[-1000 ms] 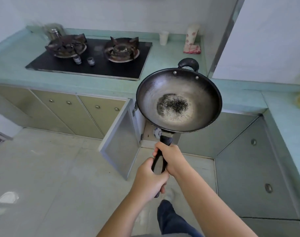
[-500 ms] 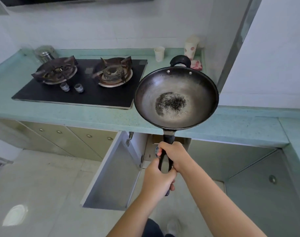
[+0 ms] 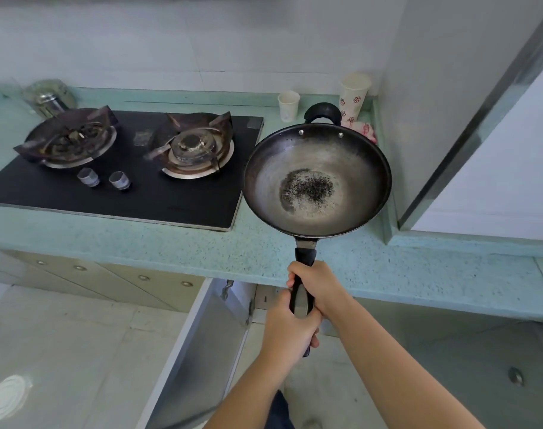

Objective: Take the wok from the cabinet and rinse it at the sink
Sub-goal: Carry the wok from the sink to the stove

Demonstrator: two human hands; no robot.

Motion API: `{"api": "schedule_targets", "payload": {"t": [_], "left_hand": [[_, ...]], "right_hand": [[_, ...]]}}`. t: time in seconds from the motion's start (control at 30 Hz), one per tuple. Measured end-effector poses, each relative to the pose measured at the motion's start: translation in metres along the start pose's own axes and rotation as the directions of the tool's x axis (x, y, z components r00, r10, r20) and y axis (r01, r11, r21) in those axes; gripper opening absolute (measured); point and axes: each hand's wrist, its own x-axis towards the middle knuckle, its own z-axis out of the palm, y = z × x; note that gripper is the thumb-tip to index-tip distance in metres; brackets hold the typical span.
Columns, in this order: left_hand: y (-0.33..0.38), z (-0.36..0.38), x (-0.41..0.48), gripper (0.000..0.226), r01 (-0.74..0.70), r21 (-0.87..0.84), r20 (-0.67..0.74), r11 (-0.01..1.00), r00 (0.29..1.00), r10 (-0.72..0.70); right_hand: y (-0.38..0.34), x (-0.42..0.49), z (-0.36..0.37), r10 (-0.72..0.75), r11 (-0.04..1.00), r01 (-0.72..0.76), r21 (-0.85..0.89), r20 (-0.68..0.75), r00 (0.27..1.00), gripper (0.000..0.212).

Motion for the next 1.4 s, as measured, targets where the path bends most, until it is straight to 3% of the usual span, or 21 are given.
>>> {"api": "schedule_targets", "payload": {"t": [1.4], "left_hand": [[0.039, 0.000, 0.088, 0.007, 0.069, -0.001, -0.018, 0.998, 0.997, -0.069]], "right_hand": [[-0.044, 0.081, -0.004, 0.054, 0.997, -0.054, 0.055, 0.010, 0.999, 0.029]]}}
